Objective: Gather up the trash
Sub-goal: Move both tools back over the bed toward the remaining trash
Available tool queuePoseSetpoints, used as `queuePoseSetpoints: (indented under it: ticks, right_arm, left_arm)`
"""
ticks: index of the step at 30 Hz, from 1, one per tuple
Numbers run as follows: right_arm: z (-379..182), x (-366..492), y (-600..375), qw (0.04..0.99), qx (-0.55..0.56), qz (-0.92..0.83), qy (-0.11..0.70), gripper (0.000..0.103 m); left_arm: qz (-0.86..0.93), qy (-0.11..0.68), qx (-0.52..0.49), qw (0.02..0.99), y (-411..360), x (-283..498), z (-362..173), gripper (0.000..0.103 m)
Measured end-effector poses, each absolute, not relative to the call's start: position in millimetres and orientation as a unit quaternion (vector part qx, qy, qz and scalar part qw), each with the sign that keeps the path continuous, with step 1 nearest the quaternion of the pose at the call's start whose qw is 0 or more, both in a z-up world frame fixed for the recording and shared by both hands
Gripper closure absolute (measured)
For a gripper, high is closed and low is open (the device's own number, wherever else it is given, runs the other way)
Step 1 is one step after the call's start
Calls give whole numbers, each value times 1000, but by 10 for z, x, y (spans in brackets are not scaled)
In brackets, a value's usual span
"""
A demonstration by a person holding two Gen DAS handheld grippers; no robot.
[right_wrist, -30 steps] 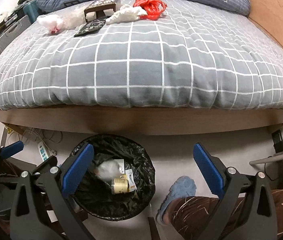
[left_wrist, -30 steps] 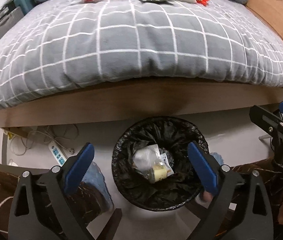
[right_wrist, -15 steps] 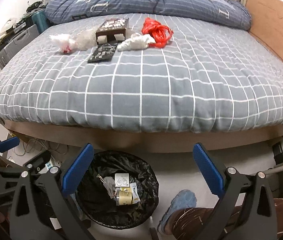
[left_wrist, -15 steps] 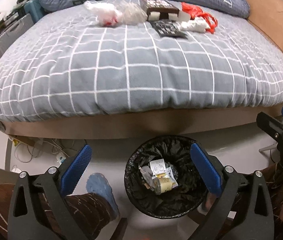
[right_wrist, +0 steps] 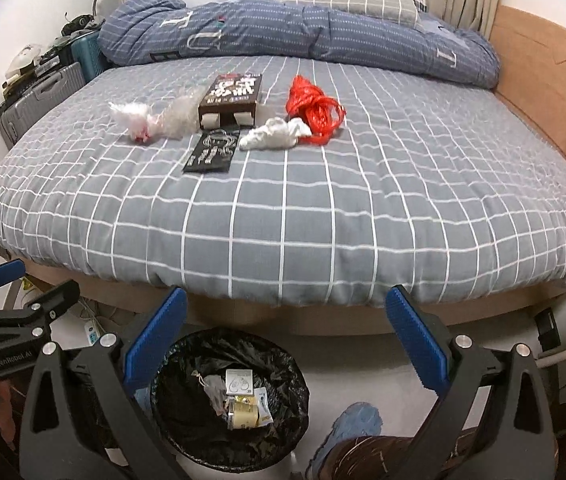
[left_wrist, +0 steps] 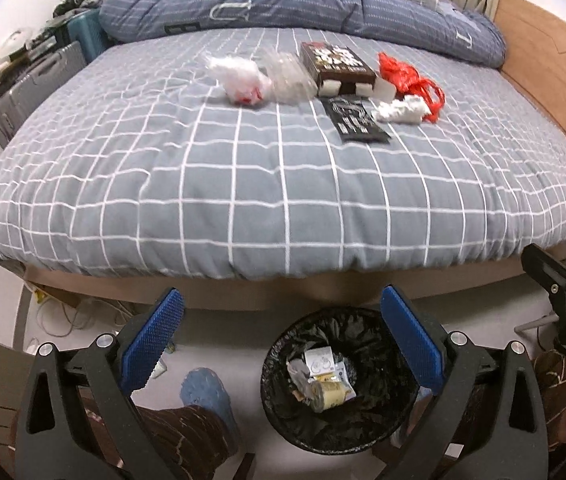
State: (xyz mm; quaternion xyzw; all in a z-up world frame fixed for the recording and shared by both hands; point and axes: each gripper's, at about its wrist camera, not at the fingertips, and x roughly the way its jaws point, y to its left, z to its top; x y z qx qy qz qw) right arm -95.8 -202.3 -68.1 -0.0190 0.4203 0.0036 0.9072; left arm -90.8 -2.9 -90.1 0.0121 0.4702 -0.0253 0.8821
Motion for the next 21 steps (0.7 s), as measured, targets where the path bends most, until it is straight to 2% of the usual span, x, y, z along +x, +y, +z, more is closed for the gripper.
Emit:
queuePoseSetpoints:
  ticks: [21]
  right_arm:
    - [-310, -306, -1962, 923, -31, 9, 383, 7]
  left_arm:
    - [0, 440, -5, 898, 213, -313, -583, 6]
